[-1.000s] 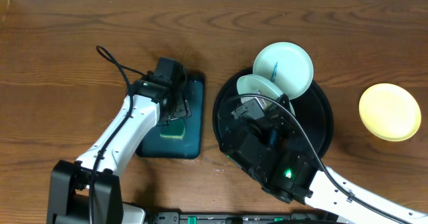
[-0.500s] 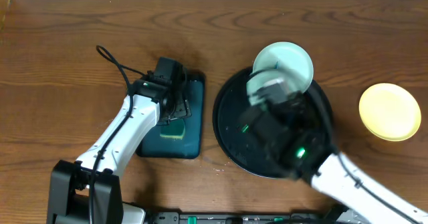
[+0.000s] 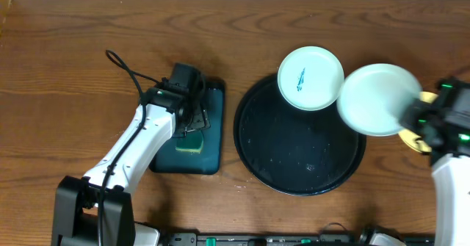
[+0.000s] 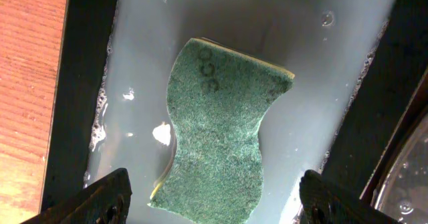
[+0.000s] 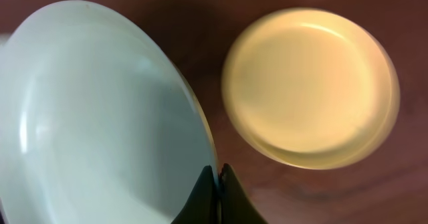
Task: Clean dirty plates on tray and stack at the side
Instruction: 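Carry the blue plate right and stack it on the yellow plate, then move the right gripper back and grip the last blue plate's rim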
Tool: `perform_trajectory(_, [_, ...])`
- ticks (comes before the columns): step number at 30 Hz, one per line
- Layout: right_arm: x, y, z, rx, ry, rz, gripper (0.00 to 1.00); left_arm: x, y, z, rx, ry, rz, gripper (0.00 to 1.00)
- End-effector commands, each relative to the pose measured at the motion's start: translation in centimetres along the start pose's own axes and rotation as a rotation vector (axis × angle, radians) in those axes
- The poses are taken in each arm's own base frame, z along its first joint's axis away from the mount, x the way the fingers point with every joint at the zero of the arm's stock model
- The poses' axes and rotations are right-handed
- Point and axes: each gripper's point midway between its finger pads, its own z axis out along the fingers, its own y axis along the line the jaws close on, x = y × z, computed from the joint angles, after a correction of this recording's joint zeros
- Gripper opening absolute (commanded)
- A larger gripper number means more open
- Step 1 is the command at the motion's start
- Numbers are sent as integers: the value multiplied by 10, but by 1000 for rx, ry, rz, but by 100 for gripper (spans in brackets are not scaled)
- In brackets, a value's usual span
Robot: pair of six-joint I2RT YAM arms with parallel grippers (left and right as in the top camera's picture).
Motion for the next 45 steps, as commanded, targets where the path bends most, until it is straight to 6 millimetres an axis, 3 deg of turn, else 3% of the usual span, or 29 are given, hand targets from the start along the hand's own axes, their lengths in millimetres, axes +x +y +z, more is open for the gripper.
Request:
perform_trajectory(1, [-7, -56, 19, 30, 34, 329, 1, 0, 3, 1, -11, 2, -2, 82])
perform_trajectory(6, [9, -118, 48, 153, 100, 550, 1, 0, 3, 1, -11, 2, -2, 81])
perform_trajectory(9, [25, -138, 63, 192, 162, 614, 1, 0, 3, 1, -11, 2, -2, 81])
perform_trajectory(10, [30, -143, 72, 189, 185, 620, 8, 0, 3, 1, -11, 2, -2, 82])
perform_trajectory(11, [29, -139, 76, 165, 188, 597, 35, 0, 3, 1, -11, 2, -2, 82])
perform_trajectory(12, [25, -134, 78, 133, 181, 574, 45, 0, 3, 1, -11, 2, -2, 82])
perform_trajectory(17, [-23, -77, 63, -112, 66, 425, 42, 0, 3, 1, -11, 2, -2, 82])
perform_trajectory(21, [-56, -2, 27, -347, -24, 199, 42, 0, 3, 1, -11, 2, -2, 82])
perform_trajectory(24, [-54, 55, 8, -464, -43, 16, 42, 0, 3, 1, -11, 2, -2, 82])
perform_trajectory(28, [-13, 126, 19, -483, 29, -244, 39, 0, 3, 1, -11, 2, -2, 82])
perform_trajectory(33, [9, 154, 69, -274, 11, -451, 42, 0, 3, 1, -11, 2, -2, 82])
perform_trajectory(35, [11, 161, 96, -213, -21, -524, 52, 0, 3, 1, -11, 2, -2, 82])
perform_trajectory(41, [24, 165, 153, -195, -8, -522, 66, 0, 3, 1, -11, 2, -2, 82])
perform_trajectory(45, [34, 165, 170, -201, 18, -499, 51, 0, 3, 1, -11, 2, -2, 82])
